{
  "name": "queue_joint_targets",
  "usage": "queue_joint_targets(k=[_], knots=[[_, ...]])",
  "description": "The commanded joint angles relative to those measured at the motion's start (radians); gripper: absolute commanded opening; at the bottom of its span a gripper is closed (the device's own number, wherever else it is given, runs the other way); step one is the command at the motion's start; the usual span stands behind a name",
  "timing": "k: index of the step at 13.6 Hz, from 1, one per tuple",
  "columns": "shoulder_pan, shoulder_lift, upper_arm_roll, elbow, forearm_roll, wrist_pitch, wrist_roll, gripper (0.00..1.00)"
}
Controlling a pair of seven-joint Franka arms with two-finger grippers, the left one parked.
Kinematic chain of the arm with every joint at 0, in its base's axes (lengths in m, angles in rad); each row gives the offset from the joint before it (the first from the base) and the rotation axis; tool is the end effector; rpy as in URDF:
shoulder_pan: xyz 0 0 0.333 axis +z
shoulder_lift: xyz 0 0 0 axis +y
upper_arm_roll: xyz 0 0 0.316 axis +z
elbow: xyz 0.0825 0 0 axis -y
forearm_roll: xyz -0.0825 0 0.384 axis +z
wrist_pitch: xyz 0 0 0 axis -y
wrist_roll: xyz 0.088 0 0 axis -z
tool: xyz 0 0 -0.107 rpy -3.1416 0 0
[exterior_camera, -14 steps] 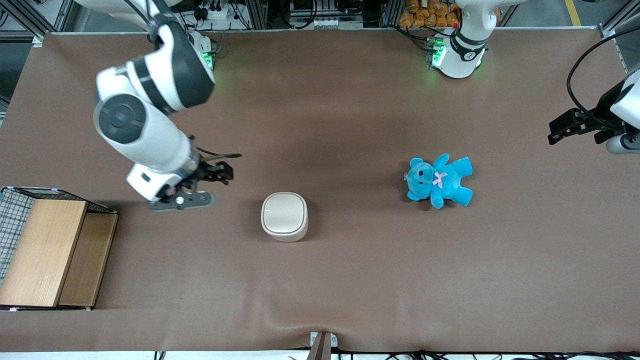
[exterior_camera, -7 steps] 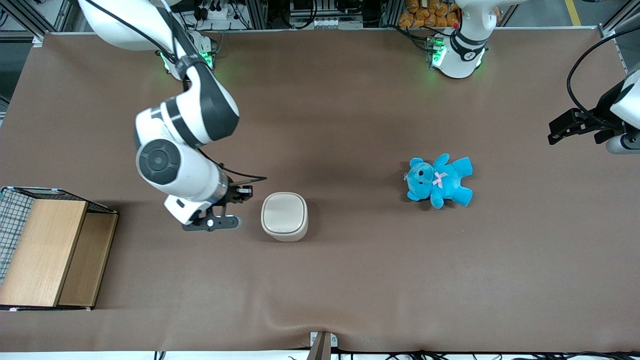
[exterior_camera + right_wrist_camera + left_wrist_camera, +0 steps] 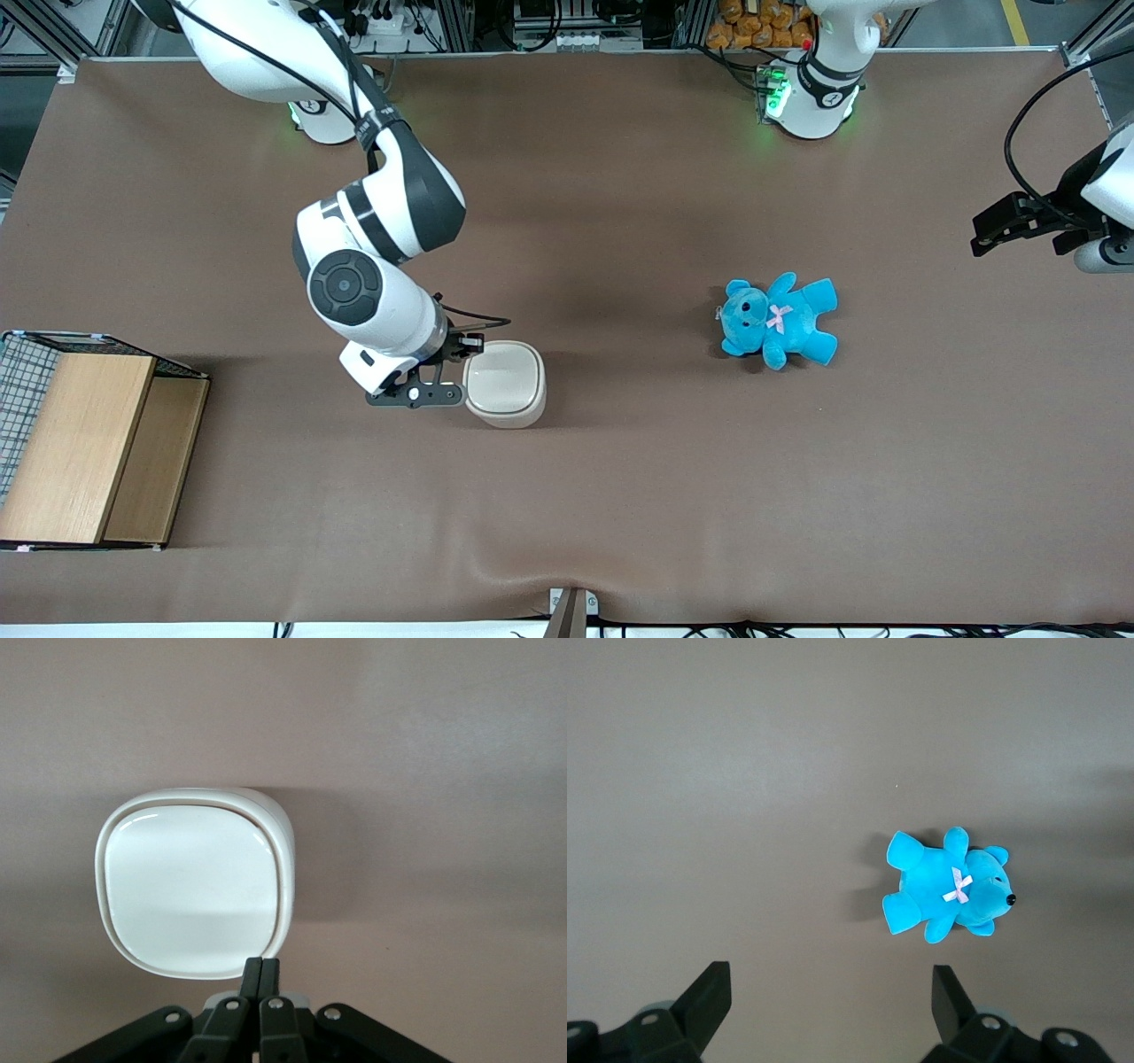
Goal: Open trash can with right arm
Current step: 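Press the right gripper down on the lid to pop it open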
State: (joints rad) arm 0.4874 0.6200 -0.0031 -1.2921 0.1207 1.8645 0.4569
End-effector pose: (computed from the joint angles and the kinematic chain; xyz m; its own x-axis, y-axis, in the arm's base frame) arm 0.6355 0.3454 0.3809 0.9956 -0.0061 -0.0937 -0.0135 -0.9968 -0.0784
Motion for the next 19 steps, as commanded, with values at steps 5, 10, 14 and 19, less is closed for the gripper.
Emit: queue_joint_targets(k=[5, 10, 14, 19], knots=[[0.031, 0.081, -0.008, 0.028, 0.011, 0.053, 0.048, 0.0], [0.031, 0.116, -0.008, 0.027, 0.014, 0.091, 0.062, 0.0], [0.031, 0.152, -0.008, 0.027, 0.017, 0.099, 0.062, 0.0], [0.031, 0.135, -0.006, 0.031, 0.02, 0.094, 0.057, 0.0]])
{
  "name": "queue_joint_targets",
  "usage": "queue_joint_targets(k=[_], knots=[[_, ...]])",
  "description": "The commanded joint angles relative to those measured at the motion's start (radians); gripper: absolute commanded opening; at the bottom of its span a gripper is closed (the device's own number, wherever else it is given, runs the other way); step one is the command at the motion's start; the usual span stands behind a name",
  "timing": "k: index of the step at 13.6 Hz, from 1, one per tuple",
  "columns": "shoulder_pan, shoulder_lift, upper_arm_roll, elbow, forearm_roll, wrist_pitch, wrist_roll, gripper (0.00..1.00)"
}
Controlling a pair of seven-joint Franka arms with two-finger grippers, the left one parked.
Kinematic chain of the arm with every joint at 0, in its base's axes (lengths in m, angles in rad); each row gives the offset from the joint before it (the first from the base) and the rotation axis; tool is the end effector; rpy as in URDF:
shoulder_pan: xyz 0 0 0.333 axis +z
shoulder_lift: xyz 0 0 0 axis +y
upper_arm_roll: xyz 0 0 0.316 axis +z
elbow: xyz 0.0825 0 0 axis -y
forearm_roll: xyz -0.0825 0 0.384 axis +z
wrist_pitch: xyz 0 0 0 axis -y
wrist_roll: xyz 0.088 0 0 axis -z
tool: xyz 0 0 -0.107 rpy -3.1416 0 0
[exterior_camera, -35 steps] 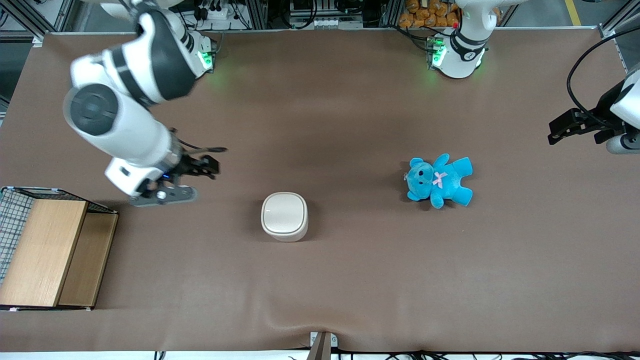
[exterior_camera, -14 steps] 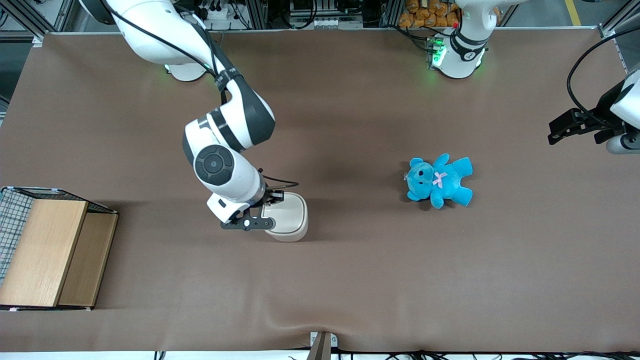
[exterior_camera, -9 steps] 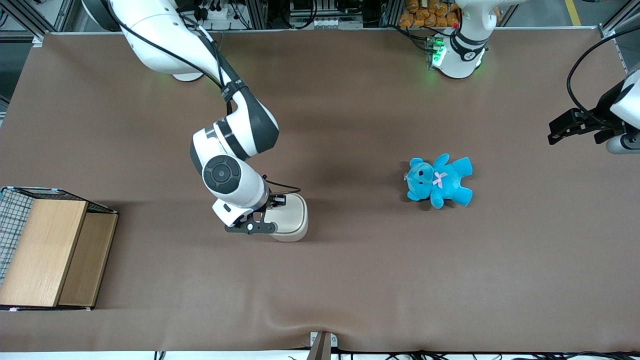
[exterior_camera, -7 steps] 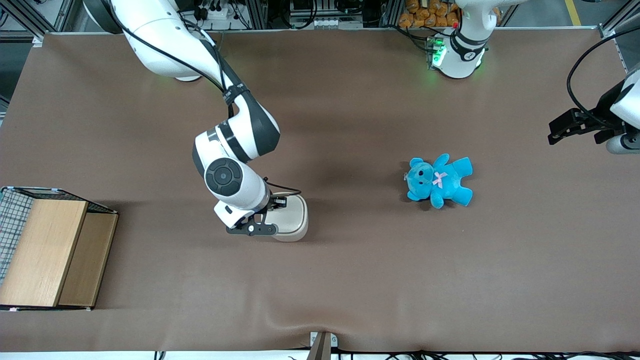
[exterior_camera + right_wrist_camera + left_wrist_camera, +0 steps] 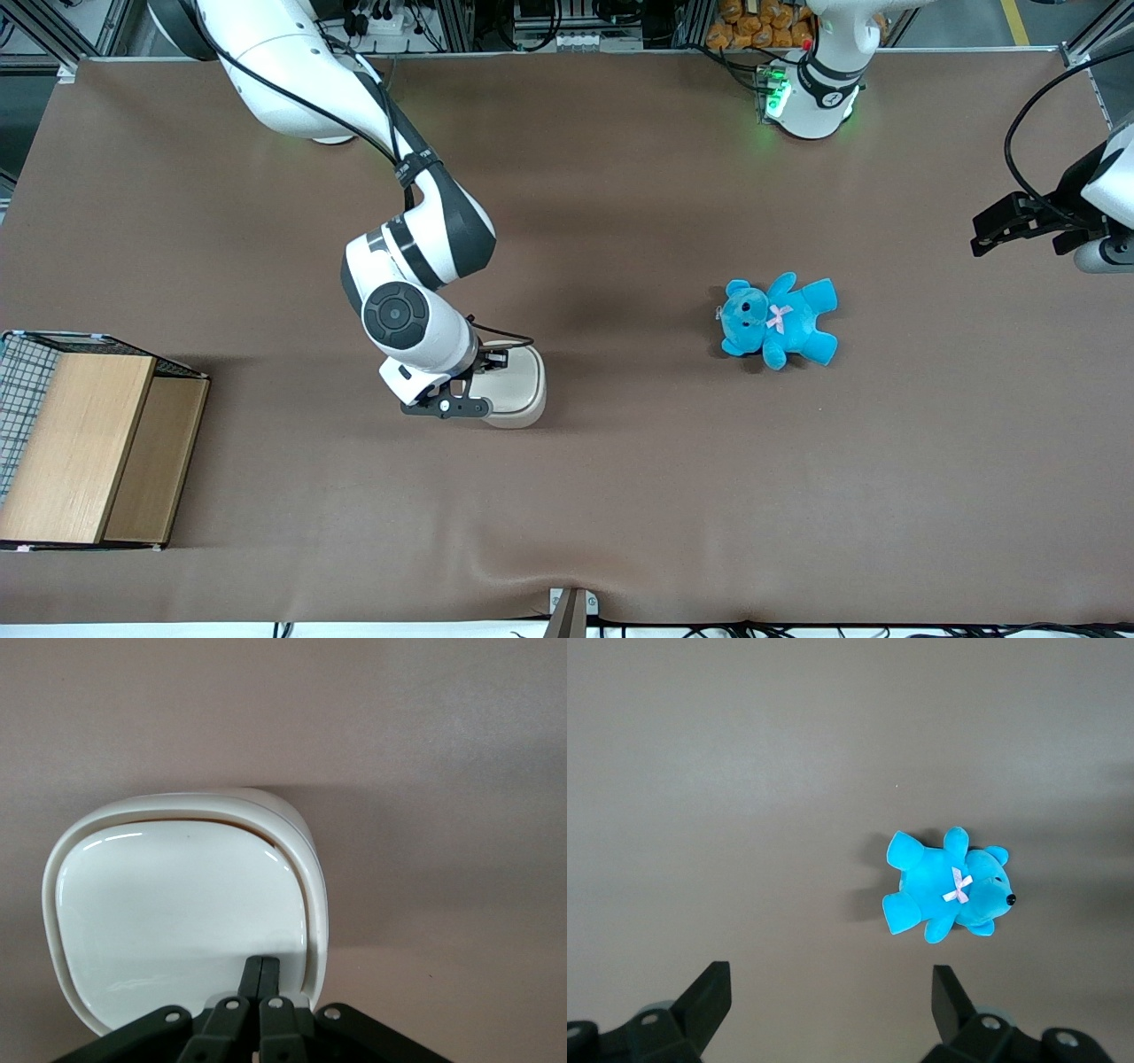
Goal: Open trash can with right arm
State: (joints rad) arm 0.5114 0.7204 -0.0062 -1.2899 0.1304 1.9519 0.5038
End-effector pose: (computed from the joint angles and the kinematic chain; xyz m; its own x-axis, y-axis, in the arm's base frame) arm 0.6384 0.3642 0.3159 0.9931 -0.0452 -0.1083 -0.0529 -0.9961 -0.0700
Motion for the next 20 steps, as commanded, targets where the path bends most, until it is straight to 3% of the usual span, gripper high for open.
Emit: queue_joint_targets(k=[1, 8, 9, 10, 15, 18, 20], knots=[[0.007, 0.016, -0.002, 0.032, 0.012, -0.007, 0.016, 0.0], [-0.016, -0.261, -0.018, 0.032, 0.0, -0.244, 0.033, 0.0], [-0.033, -0.291, -0.023, 0.032, -0.008, -0.27, 0.022, 0.67], [-0.05, -0.311, -0.028, 0.024, -0.011, -0.293, 0.009, 1.0], [-0.184, -0.387, -0.032, 0.003, -0.028, -0.404, -0.108, 1.0], [-0.256, -0.519, -0.063, -0.121, -0.057, -0.404, -0.226, 1.0], [-0.354, -0.585, -0.061, -0.167, -0.055, -0.415, -0.324, 1.0]])
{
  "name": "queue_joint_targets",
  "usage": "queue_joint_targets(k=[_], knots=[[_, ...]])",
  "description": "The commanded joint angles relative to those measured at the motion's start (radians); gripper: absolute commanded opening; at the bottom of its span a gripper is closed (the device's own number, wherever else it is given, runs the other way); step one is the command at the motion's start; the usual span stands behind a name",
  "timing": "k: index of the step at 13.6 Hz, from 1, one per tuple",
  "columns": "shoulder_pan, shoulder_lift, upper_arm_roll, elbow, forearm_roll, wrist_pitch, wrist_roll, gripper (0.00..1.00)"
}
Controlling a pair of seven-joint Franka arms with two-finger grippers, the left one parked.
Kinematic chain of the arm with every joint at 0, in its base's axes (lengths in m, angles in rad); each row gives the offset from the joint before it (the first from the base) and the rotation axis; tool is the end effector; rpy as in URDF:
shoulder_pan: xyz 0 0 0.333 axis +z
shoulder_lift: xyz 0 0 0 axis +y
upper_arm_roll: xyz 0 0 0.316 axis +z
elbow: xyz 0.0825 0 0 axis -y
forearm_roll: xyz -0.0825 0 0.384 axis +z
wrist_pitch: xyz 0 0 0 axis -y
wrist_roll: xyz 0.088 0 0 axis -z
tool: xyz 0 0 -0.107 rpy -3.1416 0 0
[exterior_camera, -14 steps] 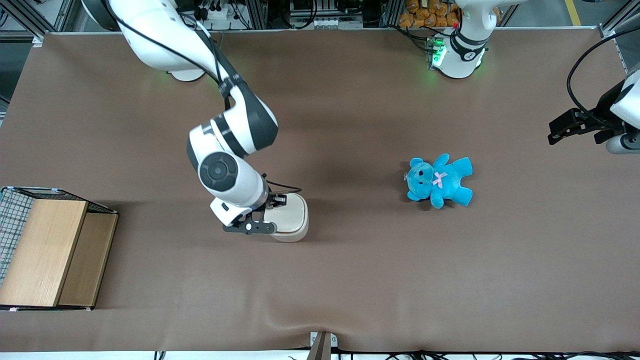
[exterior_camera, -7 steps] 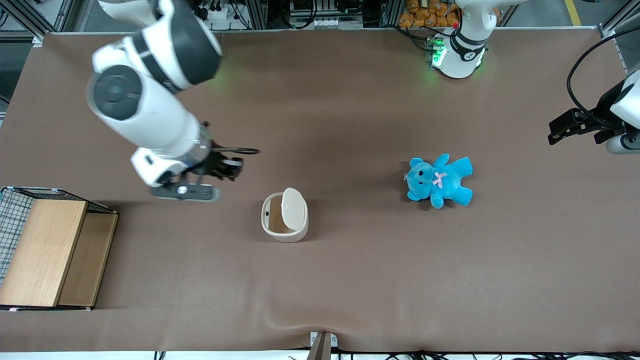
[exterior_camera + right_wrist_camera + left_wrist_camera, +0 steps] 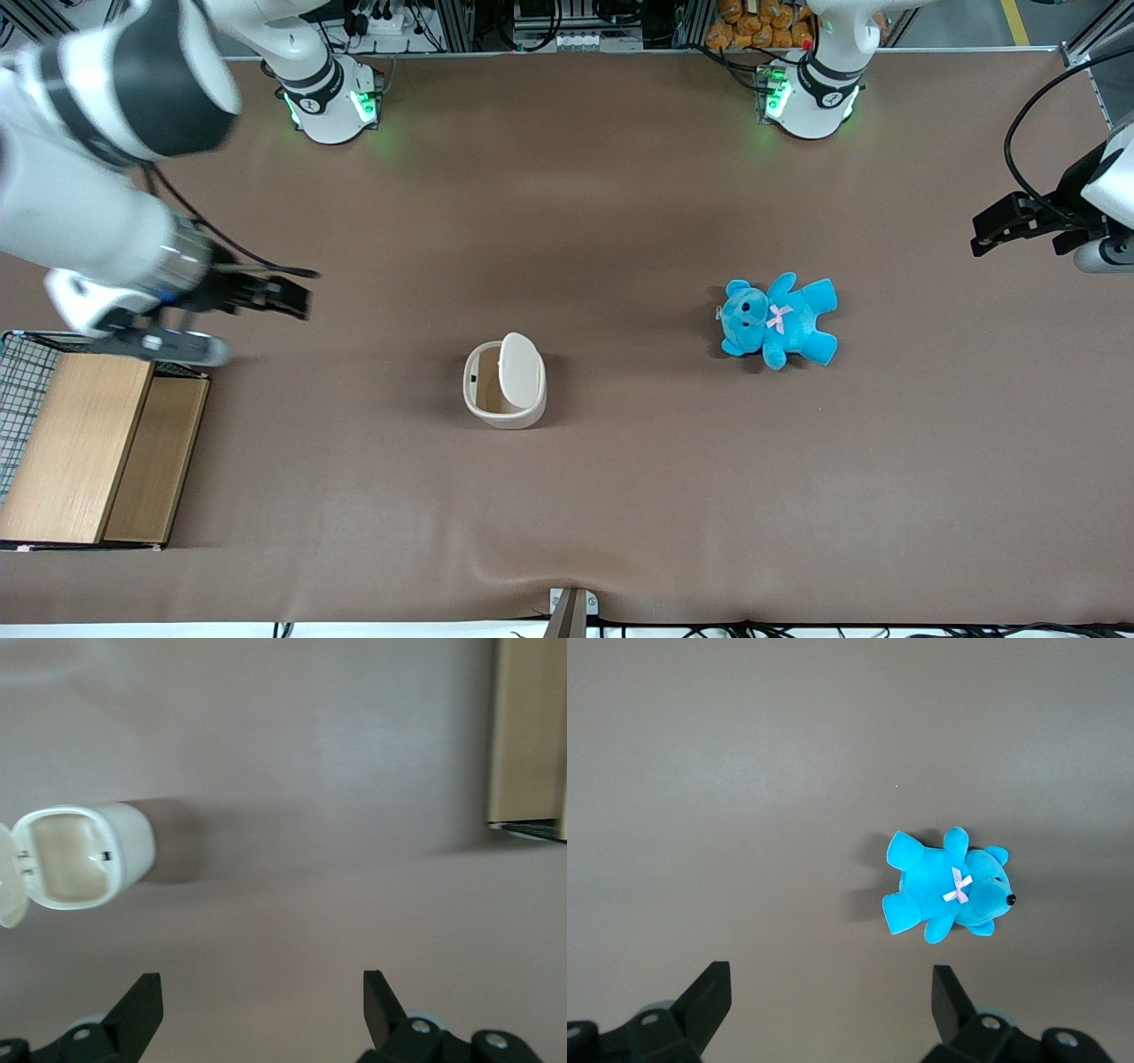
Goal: Open trash can with right arm
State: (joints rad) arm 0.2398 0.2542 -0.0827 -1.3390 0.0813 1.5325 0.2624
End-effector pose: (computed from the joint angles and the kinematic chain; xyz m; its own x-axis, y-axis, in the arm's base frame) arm 0.6160 0.1135 0.5805 0.9922 -0.1006 -0.0734 -0.1039 -0.9937 -0.0429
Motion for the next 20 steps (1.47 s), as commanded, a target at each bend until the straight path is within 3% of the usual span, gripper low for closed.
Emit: queue_joint_targets(k=[1, 4, 9, 20], knots=[[-0.12, -0.137, 0.014, -0.118, -0.008, -0.021, -0.147, 1.0], [-0.194, -0.22, 0.012, -0.117, -0.011, -0.116, -0.233, 1.0], [-0.203, -0.266, 0.012, -0.066, -0.037, -0.268, -0.209, 1.0], [-0.208, -0.259, 0.009, -0.017, -0.08, -0.285, -0.155, 1.0]])
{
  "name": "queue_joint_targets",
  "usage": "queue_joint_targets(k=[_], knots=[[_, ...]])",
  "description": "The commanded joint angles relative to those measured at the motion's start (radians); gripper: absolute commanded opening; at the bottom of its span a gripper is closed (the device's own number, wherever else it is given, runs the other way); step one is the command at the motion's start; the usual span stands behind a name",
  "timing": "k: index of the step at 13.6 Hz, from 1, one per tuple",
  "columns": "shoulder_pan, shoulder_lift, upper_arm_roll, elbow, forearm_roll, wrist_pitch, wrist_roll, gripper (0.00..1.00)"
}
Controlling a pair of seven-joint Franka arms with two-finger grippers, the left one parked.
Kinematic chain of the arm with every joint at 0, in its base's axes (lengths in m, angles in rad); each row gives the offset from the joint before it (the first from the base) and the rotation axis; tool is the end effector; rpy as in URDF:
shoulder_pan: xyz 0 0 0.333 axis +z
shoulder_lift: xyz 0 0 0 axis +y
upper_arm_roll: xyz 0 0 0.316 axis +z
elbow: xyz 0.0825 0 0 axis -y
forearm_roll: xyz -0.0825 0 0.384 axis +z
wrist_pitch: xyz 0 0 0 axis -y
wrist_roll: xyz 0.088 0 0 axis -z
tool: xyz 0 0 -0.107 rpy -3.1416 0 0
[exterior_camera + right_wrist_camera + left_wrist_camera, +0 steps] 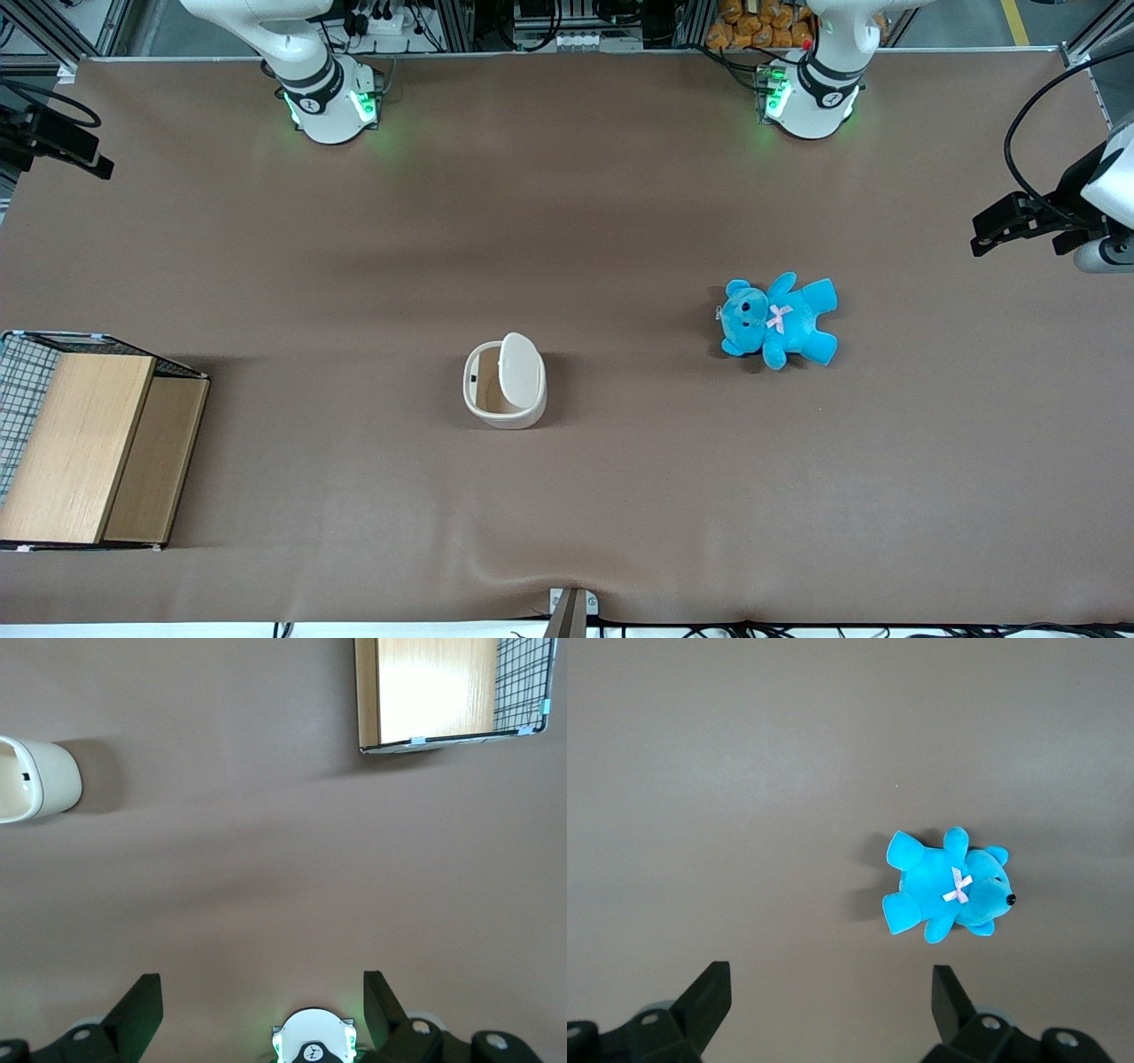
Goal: Open trash can with right arm
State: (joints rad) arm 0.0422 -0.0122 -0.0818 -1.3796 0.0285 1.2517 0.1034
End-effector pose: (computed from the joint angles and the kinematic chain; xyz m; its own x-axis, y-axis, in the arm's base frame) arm 0.5129 -0.0170 0.6919 0.9841 -0.1332 -0.1177 -0.1361 -0.9906 -0.0168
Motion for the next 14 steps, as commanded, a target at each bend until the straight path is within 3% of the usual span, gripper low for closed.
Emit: queue_joint_targets(k=[1, 14], knots=[[-0.008, 0.008, 0.008, 0.024, -0.03, 0.002, 0.004, 1.0], [-0.008, 0.006, 0.008, 0.022, -0.028, 0.046, -0.024, 1.0]])
